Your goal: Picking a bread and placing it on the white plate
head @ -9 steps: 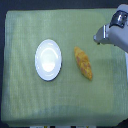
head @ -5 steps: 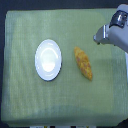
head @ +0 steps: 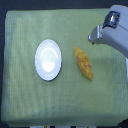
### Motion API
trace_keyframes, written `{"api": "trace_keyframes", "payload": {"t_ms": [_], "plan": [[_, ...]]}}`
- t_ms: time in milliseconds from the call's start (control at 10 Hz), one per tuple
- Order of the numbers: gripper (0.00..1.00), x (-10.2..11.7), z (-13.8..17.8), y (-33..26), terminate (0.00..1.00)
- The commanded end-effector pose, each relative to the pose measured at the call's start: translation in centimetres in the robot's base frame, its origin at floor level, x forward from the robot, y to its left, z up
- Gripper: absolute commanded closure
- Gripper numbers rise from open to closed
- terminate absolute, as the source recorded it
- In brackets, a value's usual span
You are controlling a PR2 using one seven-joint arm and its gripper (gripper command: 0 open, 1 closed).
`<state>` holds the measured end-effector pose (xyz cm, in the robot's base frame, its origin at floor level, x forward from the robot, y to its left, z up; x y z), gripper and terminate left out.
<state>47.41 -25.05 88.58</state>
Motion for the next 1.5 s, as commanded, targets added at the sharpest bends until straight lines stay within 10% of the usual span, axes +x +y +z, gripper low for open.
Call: {"api": "trace_keyframes", "payload": {"t_ms": [0,1400], "plan": [[0.00,0.0,-4.1,4.7,0.00],[0.00,0.2,-14.9,9.5,0.00]]}}
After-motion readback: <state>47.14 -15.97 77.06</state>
